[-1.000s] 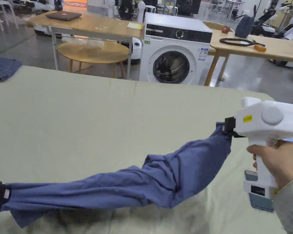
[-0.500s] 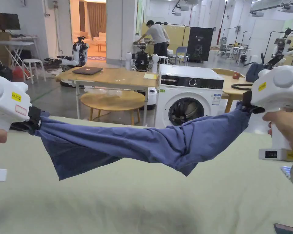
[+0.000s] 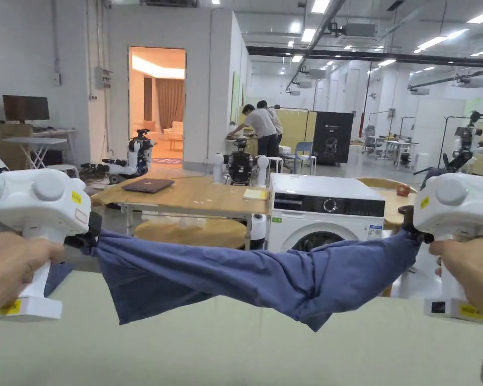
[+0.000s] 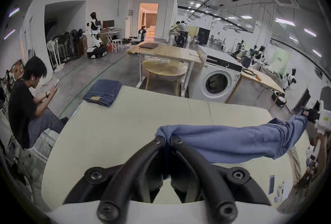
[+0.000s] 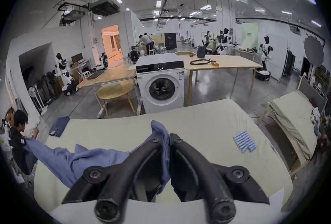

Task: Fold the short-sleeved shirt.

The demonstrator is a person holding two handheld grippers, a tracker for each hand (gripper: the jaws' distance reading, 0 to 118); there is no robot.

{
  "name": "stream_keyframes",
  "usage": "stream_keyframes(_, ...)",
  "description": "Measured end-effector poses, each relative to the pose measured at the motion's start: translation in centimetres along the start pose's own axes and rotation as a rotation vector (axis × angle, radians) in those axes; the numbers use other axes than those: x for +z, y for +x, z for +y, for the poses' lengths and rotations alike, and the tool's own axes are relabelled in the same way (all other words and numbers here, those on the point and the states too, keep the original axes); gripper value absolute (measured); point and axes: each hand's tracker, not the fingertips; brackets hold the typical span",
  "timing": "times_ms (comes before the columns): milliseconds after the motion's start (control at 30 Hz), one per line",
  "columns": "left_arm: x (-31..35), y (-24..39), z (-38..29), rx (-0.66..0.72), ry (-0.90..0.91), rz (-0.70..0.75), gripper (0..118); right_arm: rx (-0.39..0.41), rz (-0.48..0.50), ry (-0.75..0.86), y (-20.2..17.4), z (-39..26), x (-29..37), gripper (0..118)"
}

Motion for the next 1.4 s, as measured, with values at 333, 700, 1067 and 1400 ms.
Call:
stream_keyframes(333, -18.9, -4.6, -13.4, 0.121, -0.175, -0.014, 0, -0.075, -0.016, -0.204, 2.5, -17.6, -14.5, 4)
stream_keyframes(700, -15.7, -8.1, -32.5, 0.282, -0.330, -0.138, 0, -0.389, 0.079, -0.444, 10.5, -39.7, -8.9, 4)
stream_keyframes(1067, -3.8, -10.3, -39.3, 0.196, -0.411, -0.184, 0, -0.316, 0.105, -0.500, 13.5, -44.7, 4.5, 4)
stream_keyframes(1400, 7.0, -12.0, -46.2, 0.259, -0.433, -0.225, 64, -0.300, 0.145, -0.539, 18.4, -51.1, 11.1, 55)
